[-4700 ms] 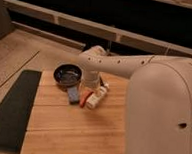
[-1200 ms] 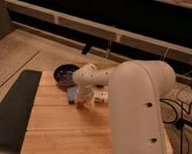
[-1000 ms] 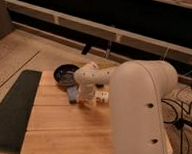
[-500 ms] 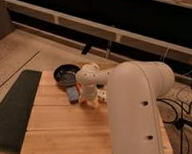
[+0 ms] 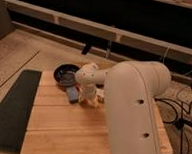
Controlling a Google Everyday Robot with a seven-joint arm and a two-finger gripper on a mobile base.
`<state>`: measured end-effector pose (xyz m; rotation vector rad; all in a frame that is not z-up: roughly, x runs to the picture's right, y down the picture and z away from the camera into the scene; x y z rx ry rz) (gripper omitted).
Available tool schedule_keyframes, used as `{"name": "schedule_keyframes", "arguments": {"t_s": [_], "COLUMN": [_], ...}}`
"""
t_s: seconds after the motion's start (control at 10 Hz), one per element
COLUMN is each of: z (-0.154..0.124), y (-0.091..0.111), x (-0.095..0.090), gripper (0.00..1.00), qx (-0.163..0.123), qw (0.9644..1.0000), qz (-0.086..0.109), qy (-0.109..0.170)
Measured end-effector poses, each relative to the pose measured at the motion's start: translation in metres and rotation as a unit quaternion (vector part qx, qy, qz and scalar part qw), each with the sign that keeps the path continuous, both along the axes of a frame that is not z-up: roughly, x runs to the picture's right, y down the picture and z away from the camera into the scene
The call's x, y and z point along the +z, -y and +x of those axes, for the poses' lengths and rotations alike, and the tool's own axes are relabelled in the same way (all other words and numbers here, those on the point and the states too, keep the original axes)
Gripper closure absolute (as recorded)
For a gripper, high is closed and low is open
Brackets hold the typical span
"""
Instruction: Place the pepper in the ceramic cup
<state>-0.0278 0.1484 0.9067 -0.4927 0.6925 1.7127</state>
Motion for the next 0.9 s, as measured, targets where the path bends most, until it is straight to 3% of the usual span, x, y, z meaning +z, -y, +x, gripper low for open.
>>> {"name": "schedule_keyframes", "arguments": {"t_s": [0.6,0.9], "z": [-0.035,-0.043], "y": [0.010,0.011], "x": [0.008,0.012], "gripper": [0.38,0.69], "qx": [-0.082,-0.100], "qw": [0.9955,0.9931], "qz": [-0.009,-0.007], "qy": [0.047,0.060]}}
